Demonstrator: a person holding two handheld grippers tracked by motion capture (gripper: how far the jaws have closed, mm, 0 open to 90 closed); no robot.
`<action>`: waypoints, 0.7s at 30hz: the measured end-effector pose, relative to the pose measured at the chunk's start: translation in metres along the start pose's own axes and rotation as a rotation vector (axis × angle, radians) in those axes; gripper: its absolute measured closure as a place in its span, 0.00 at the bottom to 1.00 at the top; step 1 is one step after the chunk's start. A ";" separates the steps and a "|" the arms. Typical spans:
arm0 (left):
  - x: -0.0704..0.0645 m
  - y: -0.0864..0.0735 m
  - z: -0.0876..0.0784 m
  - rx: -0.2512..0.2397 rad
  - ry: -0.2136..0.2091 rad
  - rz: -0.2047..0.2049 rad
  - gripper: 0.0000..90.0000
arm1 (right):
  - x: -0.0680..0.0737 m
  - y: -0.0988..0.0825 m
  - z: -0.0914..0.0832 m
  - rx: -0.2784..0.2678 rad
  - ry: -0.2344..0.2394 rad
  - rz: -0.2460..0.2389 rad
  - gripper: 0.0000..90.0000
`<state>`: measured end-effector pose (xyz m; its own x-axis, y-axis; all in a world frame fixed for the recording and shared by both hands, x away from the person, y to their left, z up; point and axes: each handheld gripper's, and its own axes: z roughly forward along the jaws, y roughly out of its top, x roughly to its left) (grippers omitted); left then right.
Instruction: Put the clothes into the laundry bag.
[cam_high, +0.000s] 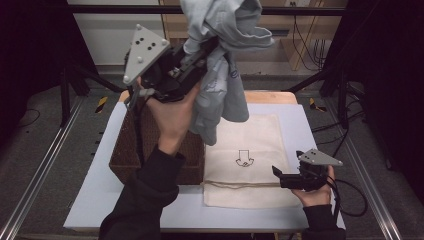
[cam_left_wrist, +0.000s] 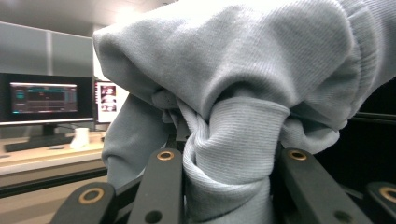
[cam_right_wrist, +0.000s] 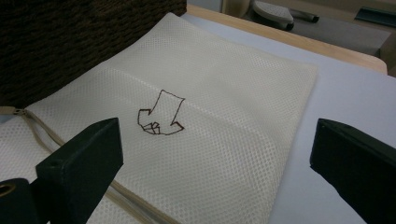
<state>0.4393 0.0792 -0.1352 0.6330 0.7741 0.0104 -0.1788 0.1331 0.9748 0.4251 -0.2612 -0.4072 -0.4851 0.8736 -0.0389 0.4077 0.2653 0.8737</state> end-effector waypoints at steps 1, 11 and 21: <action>-0.003 -0.002 0.003 0.004 -0.010 -0.003 0.78 | 0.000 0.000 0.000 -0.004 -0.001 -0.003 0.03; -0.030 -0.020 0.028 0.029 -0.080 -0.023 0.78 | -0.001 0.000 -0.002 -0.016 0.010 0.001 0.04; -0.049 -0.104 0.054 0.190 -0.146 -0.084 0.78 | -0.011 -0.002 -0.006 -0.029 -0.024 0.000 0.03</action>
<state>0.4671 -0.0060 -0.2251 0.7444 0.6656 -0.0534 0.0146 0.0637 0.9979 0.4246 -0.2735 -0.4057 -0.4664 0.8831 -0.0501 0.3850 0.2537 0.8874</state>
